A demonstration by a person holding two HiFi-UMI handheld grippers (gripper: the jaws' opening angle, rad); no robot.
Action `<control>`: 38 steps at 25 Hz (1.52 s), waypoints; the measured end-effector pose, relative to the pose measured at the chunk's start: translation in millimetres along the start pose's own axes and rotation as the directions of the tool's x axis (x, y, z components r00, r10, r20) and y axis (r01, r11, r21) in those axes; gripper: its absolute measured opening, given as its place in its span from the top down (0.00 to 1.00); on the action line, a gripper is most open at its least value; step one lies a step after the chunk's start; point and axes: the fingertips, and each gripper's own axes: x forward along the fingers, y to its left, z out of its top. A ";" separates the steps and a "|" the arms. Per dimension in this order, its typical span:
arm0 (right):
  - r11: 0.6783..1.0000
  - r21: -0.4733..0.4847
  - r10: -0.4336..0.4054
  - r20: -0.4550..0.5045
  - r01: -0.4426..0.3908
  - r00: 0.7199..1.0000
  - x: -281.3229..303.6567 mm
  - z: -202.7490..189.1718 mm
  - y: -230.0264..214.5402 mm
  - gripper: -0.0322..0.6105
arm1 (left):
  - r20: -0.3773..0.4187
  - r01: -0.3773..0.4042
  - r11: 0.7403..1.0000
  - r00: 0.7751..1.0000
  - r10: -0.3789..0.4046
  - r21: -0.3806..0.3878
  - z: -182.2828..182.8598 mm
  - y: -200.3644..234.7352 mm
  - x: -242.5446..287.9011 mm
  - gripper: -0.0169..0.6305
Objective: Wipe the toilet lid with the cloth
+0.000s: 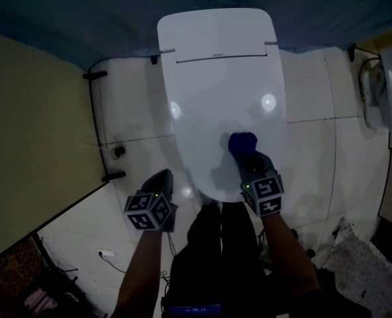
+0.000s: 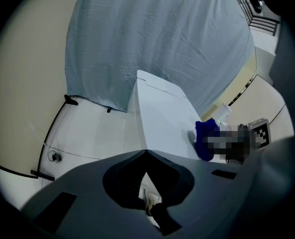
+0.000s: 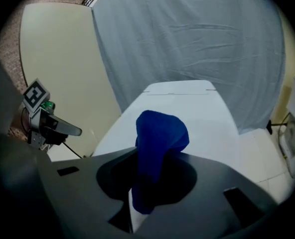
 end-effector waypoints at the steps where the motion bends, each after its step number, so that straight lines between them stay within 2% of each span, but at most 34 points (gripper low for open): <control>1: 0.999 -0.005 0.045 -0.001 -0.045 0.999 6.1 1.4 27.3 0.84 | -0.001 0.000 1.000 1.000 0.000 0.004 -1.2 3.6 -9.2 0.97; 4: 0.986 -0.025 0.163 -0.026 -0.164 0.986 23.5 -2.9 102.0 0.84 | -0.004 -0.020 1.000 1.000 0.020 0.006 -8.1 21.3 -38.2 0.97; 6: 0.977 -0.021 0.210 -0.051 -0.211 0.976 33.6 -10.7 137.0 0.84 | -0.006 -0.042 0.999 0.999 0.042 0.003 -14.7 35.8 -52.6 0.97; 8: 0.973 -0.015 0.230 -0.081 -0.232 0.970 42.4 -22.6 156.7 0.84 | -0.010 -0.058 0.998 0.998 0.058 -0.016 -23.2 45.2 -61.0 0.97; 11: 0.973 -0.017 0.226 -0.144 -0.231 0.963 52.4 -50.2 161.7 0.84 | -0.011 -0.062 0.997 0.998 0.061 -0.054 -38.5 49.1 -61.4 0.97; 18: 0.973 0.004 0.228 -0.171 -0.230 0.959 43.8 -78.7 139.1 0.85 | -0.034 -0.023 0.996 0.999 0.020 -0.082 -70.0 17.1 -42.7 0.97; 24: 0.982 -0.002 0.188 -0.171 -0.191 0.967 13.4 -96.0 95.5 0.85 | -0.024 -0.015 0.999 1.000 0.014 -0.049 -71.6 -3.8 -38.8 0.97; 33: 0.993 -0.049 0.094 -0.157 -0.103 0.983 -26.4 -114.6 18.0 0.85 | -0.041 -0.007 1.000 0.999 0.006 -0.030 -80.9 -29.2 -32.4 0.97; 38: 0.999 -0.026 0.022 -0.138 -0.026 0.990 -46.4 -121.1 -27.2 0.85 | -0.061 0.003 1.000 0.998 -0.004 -0.027 -94.5 -45.5 -27.8 0.97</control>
